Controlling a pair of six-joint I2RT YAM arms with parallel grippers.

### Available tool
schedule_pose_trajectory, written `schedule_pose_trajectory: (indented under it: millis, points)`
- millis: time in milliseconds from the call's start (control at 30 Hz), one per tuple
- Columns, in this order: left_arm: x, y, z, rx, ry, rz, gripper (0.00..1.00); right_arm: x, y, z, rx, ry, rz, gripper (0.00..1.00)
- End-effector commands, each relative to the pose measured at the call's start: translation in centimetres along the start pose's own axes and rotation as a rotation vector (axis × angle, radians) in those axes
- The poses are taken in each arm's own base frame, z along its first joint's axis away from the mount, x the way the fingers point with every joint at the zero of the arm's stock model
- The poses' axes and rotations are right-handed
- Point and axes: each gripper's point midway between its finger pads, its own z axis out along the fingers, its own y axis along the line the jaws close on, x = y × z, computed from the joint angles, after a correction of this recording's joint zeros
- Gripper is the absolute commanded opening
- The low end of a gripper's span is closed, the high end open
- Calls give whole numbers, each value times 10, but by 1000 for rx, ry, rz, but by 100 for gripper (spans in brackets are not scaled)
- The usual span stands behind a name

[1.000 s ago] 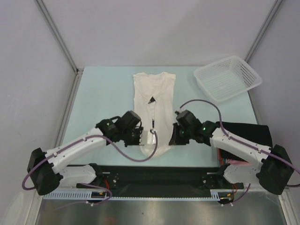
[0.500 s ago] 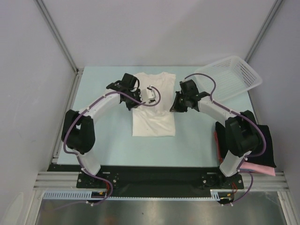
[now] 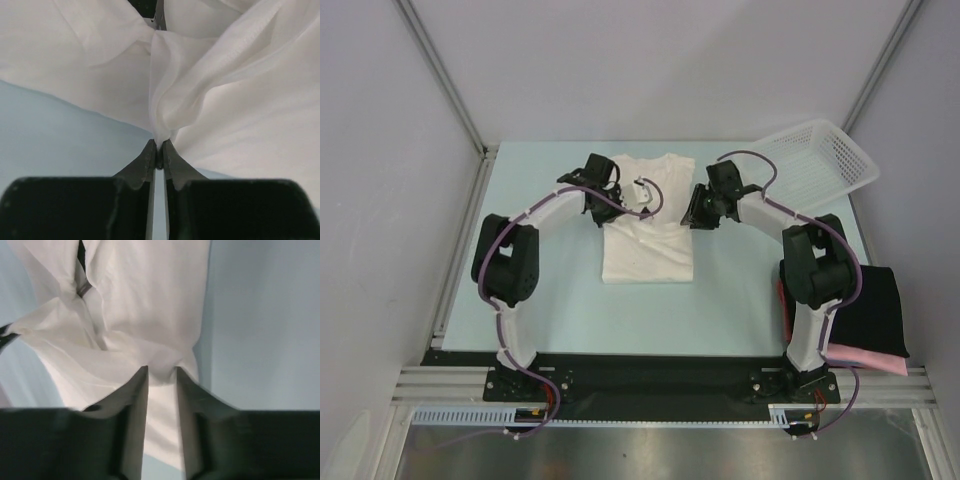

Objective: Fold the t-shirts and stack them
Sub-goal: Fold the tshirt

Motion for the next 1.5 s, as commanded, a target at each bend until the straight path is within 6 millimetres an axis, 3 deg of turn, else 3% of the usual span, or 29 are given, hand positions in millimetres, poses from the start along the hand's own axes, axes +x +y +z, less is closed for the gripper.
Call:
schedule_pose_trajectory:
  millis: [0, 33, 67, 167, 233, 267, 300, 333, 400, 433, 467, 533, 600, 667, 767, 933, 1067, 1233, 1333, 1400, 1433, 1467]
  points:
    - [-7, 28, 2, -79, -17, 10, 14, -26, -5, 0, 4, -66, 31, 40]
    - [-4, 34, 2, -110, 3, -10, 24, -33, -8, -3, 13, -97, 42, 45]
    - [-1, 38, 7, -127, 16, -26, 41, -42, -11, -7, 23, -125, 46, 51]
    - [0, 85, -3, -318, 44, -154, 54, -69, -3, -32, 47, -229, -15, 54]
    - [5, 115, -26, -394, 22, -302, 58, -74, 1, -47, 63, -278, -69, 54]
    - [5, 120, -35, -397, 2, -340, 62, -77, 8, -63, 55, -310, -136, 53]
    - [9, 121, -42, -394, -2, -374, 63, -69, 17, -65, 39, -310, -176, 51]
    - [18, 121, -47, -402, 1, -424, 63, -61, 22, -66, 18, -293, -204, 50]
    - [11, 106, -58, -344, -52, -428, 63, -38, 30, -57, -33, -246, -269, 47]
    - [16, 85, -50, -282, -39, -414, 63, -18, 43, -49, -84, -188, -309, 46]
    - [8, 73, -56, -240, -74, -405, 61, -15, 49, -45, -100, -173, -326, 39]
    - [11, 43, -47, -159, -68, -425, 58, 0, 48, -26, -65, -112, -358, 31]
    - [4, 31, -46, -124, -106, -443, 57, -4, 58, -18, -82, -120, -387, 32]
    - [6, 23, -37, -97, -107, -497, 59, -8, 41, -1, 8, -121, -370, 42]
    - [9, 34, -27, -135, -98, -579, 60, -25, 15, 0, 98, -154, -318, 53]
    - [4, 38, -8, -122, -135, -672, 61, -26, 8, 8, 61, -164, -407, 56]
    - [10, 33, 13, -80, -111, -709, 59, -23, -3, 23, 37, -120, -379, 54]
    - [14, 27, 26, -46, -96, -728, 56, -25, -3, 29, -8, -100, -340, 52]
    - [12, 28, 27, -42, -106, -729, 45, -21, 2, 35, -38, -76, -331, 47]
    - [8, 28, 26, -33, -126, -722, 28, -23, 5, 36, -52, -79, -322, 27]
    - [5, 28, 24, -29, -135, -720, 15, -24, 5, 35, -52, -86, -310, 12]
    - [4, 27, 23, -26, -139, -720, 8, -27, 4, 34, -45, -97, -302, 5]
